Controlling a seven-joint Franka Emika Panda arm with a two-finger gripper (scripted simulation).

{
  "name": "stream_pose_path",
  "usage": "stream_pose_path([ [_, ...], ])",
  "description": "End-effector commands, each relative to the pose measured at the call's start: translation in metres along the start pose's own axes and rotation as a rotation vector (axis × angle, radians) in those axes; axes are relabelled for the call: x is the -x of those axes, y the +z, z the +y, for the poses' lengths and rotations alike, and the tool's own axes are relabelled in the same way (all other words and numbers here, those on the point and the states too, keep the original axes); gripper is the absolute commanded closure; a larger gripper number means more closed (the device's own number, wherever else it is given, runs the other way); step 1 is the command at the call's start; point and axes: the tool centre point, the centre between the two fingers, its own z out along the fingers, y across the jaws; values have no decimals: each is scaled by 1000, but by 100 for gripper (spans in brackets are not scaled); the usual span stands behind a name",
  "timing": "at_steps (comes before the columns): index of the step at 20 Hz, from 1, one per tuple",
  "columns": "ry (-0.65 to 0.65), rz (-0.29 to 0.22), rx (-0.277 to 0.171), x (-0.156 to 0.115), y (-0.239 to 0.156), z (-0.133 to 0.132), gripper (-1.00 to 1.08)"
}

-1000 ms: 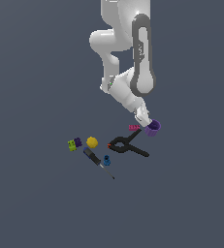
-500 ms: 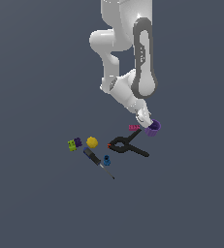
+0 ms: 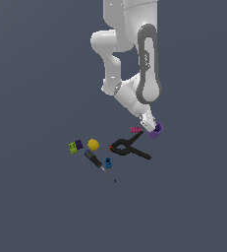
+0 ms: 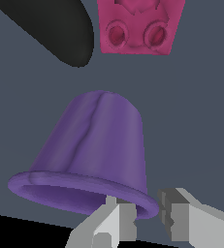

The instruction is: Pick up a designated object from a clutter of objects.

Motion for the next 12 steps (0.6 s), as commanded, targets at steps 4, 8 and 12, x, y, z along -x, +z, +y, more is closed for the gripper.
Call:
stream_pose_path([
  [4, 0, 0, -1, 0, 0, 0, 108],
  [8, 0, 0, -1, 0, 0, 0, 108],
  [12, -1, 0, -1, 1, -1, -1, 108],
])
